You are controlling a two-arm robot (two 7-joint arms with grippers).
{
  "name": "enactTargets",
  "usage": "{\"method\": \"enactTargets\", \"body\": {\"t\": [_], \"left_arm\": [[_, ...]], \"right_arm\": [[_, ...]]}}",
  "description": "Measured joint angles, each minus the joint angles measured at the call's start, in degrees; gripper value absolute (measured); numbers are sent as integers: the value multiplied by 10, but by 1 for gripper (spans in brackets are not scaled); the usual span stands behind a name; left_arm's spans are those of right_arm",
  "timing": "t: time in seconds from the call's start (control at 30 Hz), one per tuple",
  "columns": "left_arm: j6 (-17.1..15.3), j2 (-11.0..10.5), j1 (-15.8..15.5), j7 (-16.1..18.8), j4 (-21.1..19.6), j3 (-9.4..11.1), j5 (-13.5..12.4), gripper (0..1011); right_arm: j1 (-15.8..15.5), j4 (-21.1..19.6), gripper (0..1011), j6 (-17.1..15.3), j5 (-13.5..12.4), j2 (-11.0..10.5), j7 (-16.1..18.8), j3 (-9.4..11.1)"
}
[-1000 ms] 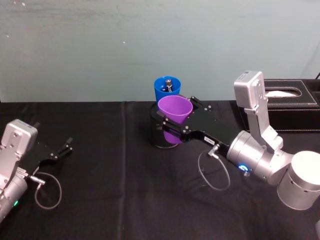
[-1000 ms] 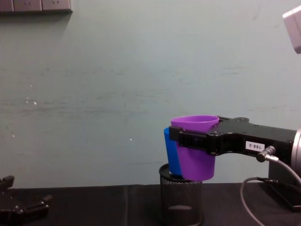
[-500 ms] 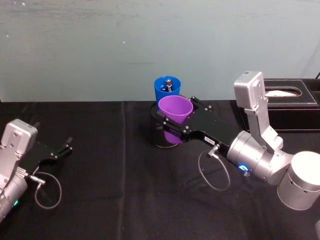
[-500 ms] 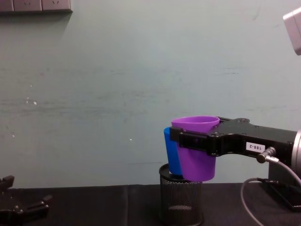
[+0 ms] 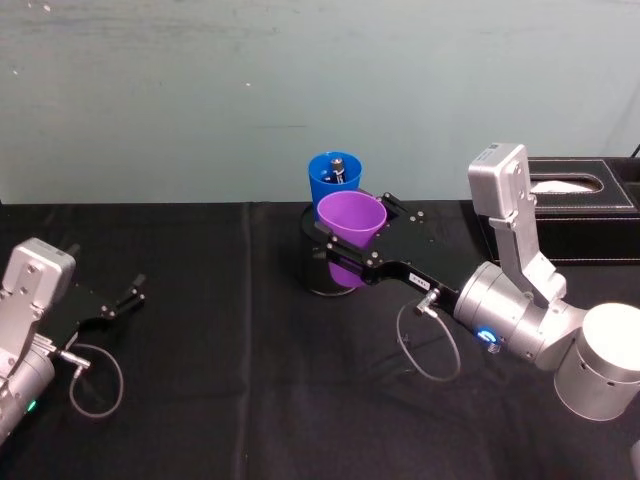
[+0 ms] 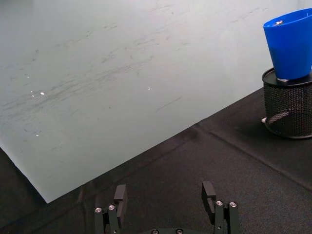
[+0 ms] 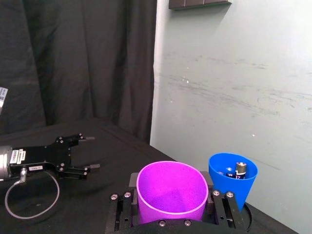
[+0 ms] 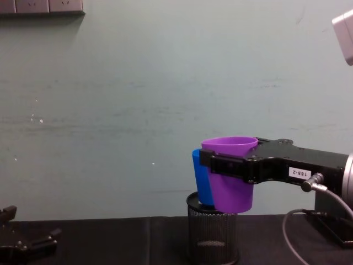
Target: Pick up one cup with a gripper and tap it against the other cup.
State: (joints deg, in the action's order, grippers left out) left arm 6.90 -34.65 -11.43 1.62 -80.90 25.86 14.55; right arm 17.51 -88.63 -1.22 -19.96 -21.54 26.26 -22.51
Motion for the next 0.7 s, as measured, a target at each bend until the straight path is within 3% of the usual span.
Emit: {"method": "enactTargets", "body": {"t": [0.7], "left_arm": [[0, 0, 0, 0, 0, 0, 0, 1000]], "right_arm": [[0, 0, 741, 0, 0, 0, 0, 0]]}}
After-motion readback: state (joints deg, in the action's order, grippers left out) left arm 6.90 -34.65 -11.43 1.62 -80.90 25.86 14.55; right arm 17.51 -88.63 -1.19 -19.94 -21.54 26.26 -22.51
